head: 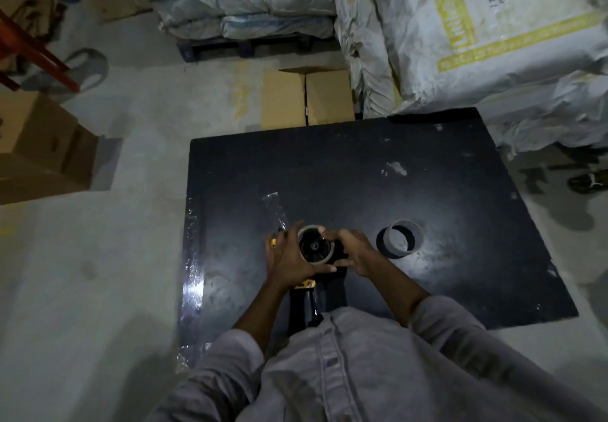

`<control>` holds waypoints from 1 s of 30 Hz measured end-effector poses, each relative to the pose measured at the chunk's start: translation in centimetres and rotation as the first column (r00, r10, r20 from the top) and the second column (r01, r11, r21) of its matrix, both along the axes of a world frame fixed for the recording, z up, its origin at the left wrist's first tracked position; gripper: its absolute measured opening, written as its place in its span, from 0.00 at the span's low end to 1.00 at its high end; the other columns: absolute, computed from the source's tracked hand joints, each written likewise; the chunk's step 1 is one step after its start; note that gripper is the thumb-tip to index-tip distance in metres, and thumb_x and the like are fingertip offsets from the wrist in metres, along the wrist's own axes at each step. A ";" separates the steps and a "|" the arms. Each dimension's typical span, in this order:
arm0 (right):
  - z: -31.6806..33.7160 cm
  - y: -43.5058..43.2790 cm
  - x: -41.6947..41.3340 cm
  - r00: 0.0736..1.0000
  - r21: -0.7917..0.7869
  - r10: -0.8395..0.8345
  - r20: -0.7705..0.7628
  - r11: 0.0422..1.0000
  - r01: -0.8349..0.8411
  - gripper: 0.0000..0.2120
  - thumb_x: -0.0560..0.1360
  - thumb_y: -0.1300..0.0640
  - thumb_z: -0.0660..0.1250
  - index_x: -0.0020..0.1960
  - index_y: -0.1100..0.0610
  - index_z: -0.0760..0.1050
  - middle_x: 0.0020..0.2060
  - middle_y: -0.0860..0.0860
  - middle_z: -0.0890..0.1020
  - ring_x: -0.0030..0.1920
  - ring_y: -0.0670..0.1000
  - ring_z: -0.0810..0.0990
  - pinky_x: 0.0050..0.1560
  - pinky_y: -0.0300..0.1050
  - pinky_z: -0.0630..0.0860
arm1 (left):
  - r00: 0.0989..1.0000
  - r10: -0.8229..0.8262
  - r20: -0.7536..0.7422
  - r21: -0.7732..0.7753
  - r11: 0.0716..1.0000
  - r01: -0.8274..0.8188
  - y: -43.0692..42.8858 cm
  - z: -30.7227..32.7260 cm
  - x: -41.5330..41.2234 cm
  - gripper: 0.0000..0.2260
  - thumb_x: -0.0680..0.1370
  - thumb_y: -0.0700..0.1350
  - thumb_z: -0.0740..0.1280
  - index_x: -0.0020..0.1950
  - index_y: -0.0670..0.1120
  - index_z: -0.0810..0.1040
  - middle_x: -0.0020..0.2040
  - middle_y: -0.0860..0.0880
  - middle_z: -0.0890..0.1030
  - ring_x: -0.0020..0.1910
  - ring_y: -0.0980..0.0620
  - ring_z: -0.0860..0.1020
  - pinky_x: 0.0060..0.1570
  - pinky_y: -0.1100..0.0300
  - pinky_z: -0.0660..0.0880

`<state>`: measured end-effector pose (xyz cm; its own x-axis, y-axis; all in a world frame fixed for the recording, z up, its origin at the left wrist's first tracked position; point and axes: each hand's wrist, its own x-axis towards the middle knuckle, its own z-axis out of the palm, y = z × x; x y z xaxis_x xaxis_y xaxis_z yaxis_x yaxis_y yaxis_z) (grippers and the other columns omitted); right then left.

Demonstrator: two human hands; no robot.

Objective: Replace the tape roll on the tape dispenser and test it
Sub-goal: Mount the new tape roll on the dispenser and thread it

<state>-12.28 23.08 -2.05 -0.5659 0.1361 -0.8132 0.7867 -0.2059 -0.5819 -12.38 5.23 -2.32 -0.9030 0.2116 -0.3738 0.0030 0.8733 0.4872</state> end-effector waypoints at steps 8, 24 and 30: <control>0.3 0.1 -0.9 0.997 0.052 0.041 0.060 0.998 -0.045 0.23 0.81 0.50 0.77 0.68 0.64 0.84 0.63 0.62 0.88 0.66 0.63 0.87 0.64 0.69 0.87 | 0.999 -0.009 -0.053 -0.129 0.992 0.002 0.9 0.0 -0.7 0.42 0.65 0.75 0.77 0.71 0.55 0.73 0.68 0.55 0.80 0.75 0.52 0.74 0.82 0.48 0.62; 2.9 -1.0 1.9 0.802 0.664 0.597 0.024 0.590 -0.459 0.30 0.92 0.45 0.57 0.56 0.71 0.84 0.60 0.71 0.86 0.65 0.68 0.85 0.67 0.58 0.80 | 0.992 -0.118 -0.048 -0.036 0.993 0.117 -1.0 1.8 0.6 0.39 0.73 0.62 0.82 0.80 0.54 0.72 0.76 0.54 0.77 0.79 0.50 0.74 0.83 0.48 0.61; 2.9 -1.2 2.3 0.790 0.769 0.611 0.062 0.476 -0.428 0.31 0.94 0.47 0.50 0.67 0.70 0.82 0.64 0.71 0.85 0.67 0.69 0.84 0.68 0.59 0.80 | 0.984 -0.174 0.026 -0.098 0.980 0.176 -1.3 2.2 1.3 0.41 0.70 0.57 0.85 0.79 0.50 0.73 0.75 0.50 0.79 0.80 0.48 0.72 0.85 0.47 0.59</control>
